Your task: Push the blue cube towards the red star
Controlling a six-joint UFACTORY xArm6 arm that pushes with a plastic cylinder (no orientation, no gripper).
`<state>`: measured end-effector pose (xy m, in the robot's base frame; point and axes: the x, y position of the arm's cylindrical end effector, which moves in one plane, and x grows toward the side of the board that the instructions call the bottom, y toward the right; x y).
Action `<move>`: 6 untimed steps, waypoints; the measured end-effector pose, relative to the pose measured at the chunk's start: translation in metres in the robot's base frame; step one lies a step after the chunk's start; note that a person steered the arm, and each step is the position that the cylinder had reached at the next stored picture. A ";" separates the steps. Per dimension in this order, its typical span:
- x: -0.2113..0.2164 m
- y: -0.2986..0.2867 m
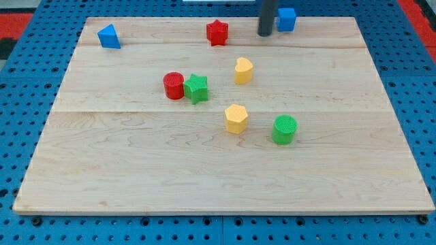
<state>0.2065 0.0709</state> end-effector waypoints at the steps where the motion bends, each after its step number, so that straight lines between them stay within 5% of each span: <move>1: -0.015 -0.002; 2: -0.015 0.021; 4: 0.086 0.057; 5: 0.078 0.132; 6: 0.015 0.170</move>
<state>0.2218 0.2406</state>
